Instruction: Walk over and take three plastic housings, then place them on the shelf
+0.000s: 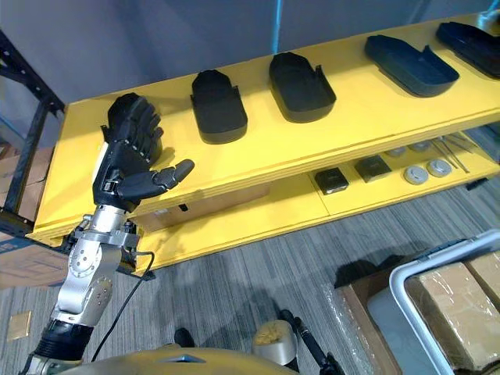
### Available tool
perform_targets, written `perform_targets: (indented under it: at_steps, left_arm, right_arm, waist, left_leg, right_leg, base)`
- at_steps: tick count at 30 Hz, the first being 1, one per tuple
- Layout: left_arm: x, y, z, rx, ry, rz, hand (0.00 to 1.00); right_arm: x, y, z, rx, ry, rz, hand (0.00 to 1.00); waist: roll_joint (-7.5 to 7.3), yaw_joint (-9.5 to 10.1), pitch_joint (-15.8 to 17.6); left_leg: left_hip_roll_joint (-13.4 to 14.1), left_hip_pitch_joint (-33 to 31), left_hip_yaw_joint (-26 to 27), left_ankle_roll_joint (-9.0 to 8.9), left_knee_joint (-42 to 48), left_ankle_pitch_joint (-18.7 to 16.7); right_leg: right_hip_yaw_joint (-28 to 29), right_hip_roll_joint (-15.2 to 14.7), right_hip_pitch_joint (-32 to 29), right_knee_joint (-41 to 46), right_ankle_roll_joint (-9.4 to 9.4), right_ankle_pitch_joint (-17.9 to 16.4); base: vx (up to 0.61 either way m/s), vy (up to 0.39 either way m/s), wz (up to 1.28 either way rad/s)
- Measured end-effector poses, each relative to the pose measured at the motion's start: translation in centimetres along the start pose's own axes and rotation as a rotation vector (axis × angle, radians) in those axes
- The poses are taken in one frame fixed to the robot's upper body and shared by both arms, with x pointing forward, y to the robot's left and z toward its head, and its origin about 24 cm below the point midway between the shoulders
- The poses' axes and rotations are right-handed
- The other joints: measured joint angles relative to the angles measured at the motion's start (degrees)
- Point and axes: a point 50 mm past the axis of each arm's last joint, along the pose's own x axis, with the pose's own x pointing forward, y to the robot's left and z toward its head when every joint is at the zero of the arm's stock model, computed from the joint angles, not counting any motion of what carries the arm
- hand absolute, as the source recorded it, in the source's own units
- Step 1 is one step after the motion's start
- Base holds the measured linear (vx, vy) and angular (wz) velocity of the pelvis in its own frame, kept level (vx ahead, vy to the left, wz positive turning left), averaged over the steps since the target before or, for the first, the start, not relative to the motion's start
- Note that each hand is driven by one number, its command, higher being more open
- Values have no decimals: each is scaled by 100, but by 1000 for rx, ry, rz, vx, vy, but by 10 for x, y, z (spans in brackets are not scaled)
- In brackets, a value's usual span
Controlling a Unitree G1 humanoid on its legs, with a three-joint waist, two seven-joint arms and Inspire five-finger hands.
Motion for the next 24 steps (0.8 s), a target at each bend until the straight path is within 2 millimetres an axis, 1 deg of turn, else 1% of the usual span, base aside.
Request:
perform_targets:
  at_steps: [3,5,7,10,12,15,17,19,22,24]
  left_arm:
    - [7,0,1,-6,-10,4,100]
    - [13,3,-4,-4,8,31,100]
    - [14,6,-8,-1,28,72,100]
    - [13,13,-17,-4,66,154,100]
    - [17,16,-24,-12,80,213,100]
    - [22,19,-25,-8,78,259,100]
    - [25,24,-24,-4,73,295,100]
    - [28,26,-26,-1,79,316,100]
    - [28,29,-27,3,88,336,100]
    - [29,29,-28,2,97,346,100]
  right_arm:
    - [-2,-6,-6,18,17,-19,100]
    - [-4,-10,-13,32,38,-36,100]
    - [-4,-11,-14,32,43,-38,100]
    - [-4,-9,-15,35,44,-33,100]
    - [-5,-6,-16,37,44,-27,100]
    - [-4,-4,-13,41,33,-19,100]
    - [-4,-2,-12,55,29,-11,100]
    - [-4,0,-12,45,30,-4,100]
    - [-4,4,-10,36,21,11,100]
    - [-4,6,-10,32,17,18,100]
  waist:
    - [1,-63,0]
    - [-10,-86,6]
    - [-25,-116,16]
    - [-54,-203,35]
    - [-70,-209,56]
    - [-77,-220,91]
    - [-118,-232,153]
    - [-160,-275,187]
    - [-186,-364,220]
    - [-182,-367,278]
  left_leg:
    - [-3,1,70,-1,6,-9]
    - [-1,-3,111,-1,30,-14]
    - [-2,-4,163,3,47,-38]
    - [3,-12,195,-6,105,-97]
    - [8,-34,210,-2,122,-115]
    - [18,-126,242,-8,206,-179]
    - [17,-128,281,-3,227,-183]
    - [31,-141,302,-2,320,-232]
    - [55,-191,298,8,438,-291]
    - [80,-200,305,0,530,-340]
  right_leg:
    - [97,3,-34,9,11,9]
    - [144,3,-76,32,11,10]
    - [204,5,-112,38,11,10]
    - [240,0,-119,38,11,9]
    - [254,1,-151,39,11,8]
    - [315,-1,-279,99,10,6]
    - [367,1,-306,109,11,6]
    - [400,-2,-306,116,10,6]
    - [403,-5,-317,138,9,5]
    - [409,-2,-314,164,7,3]
  base:
    - [25,4,-16]
    - [15,0,-10]
    - [8,4,-12]
    - [6,5,-7]
    - [-2,0,-2]
    - [-3,3,-9]
    - [6,3,-11]
    - [10,3,-6]
    - [0,0,0]
    - [2,1,-5]
